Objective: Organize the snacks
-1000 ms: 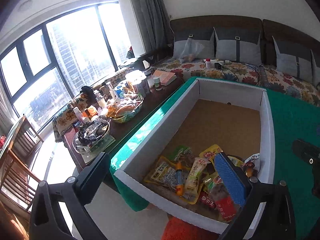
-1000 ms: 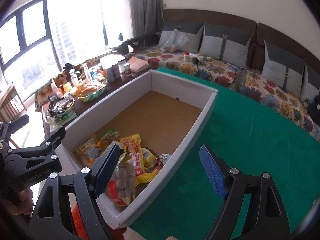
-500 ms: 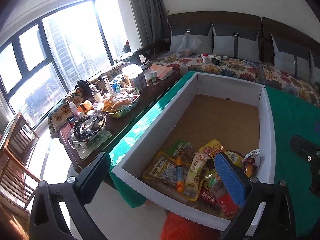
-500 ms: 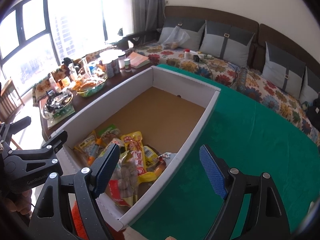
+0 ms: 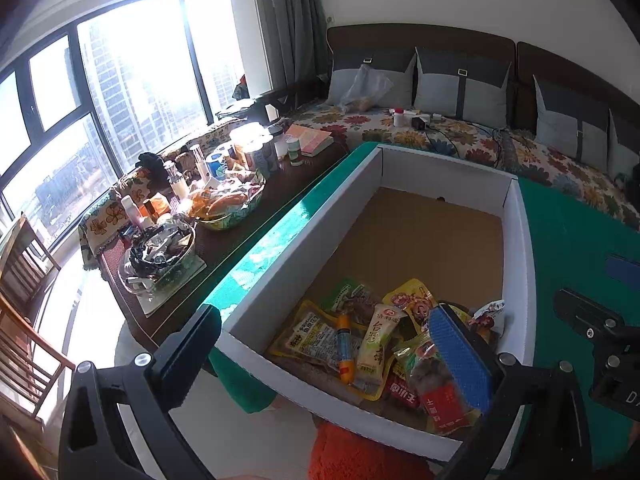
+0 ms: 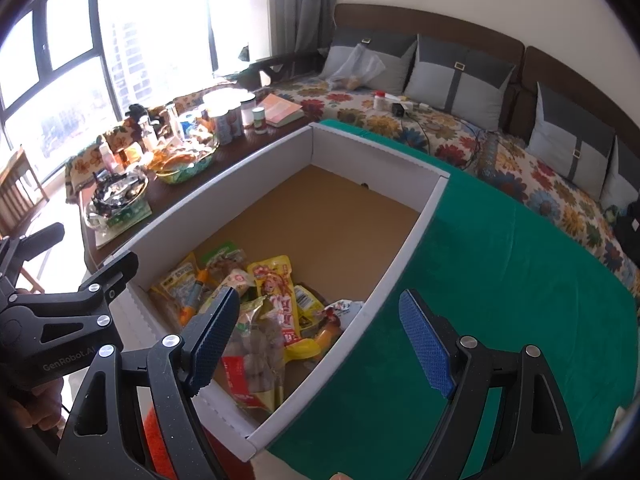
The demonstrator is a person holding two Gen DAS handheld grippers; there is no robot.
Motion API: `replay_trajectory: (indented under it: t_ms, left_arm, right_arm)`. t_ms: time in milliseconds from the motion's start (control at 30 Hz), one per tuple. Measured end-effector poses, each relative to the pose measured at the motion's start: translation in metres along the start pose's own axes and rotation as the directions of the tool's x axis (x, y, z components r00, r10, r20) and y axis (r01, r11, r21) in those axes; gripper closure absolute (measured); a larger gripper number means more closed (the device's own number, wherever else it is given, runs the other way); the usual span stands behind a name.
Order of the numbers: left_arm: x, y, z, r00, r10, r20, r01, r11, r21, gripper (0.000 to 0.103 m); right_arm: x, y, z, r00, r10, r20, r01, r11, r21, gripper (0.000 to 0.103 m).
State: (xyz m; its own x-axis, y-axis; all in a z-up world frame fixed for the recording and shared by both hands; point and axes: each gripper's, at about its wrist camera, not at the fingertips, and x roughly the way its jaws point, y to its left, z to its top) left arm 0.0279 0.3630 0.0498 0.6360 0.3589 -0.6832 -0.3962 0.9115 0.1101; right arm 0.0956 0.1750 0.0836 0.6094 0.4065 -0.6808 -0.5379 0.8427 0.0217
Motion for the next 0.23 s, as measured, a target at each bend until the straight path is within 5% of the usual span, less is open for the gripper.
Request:
replay_trajectory:
  t_ms: [233]
  left_arm:
    - [0.0074, 0.0044, -0.0038, 0.998, -0.033, -0.051, 0.031, 0.999, -0.044, 0.0]
  right_arm:
    - [0.0037, 0.0021, -0.0011, 1.0, 0.004, -0.011, -0.004, 1.0, 0.001, 0.018]
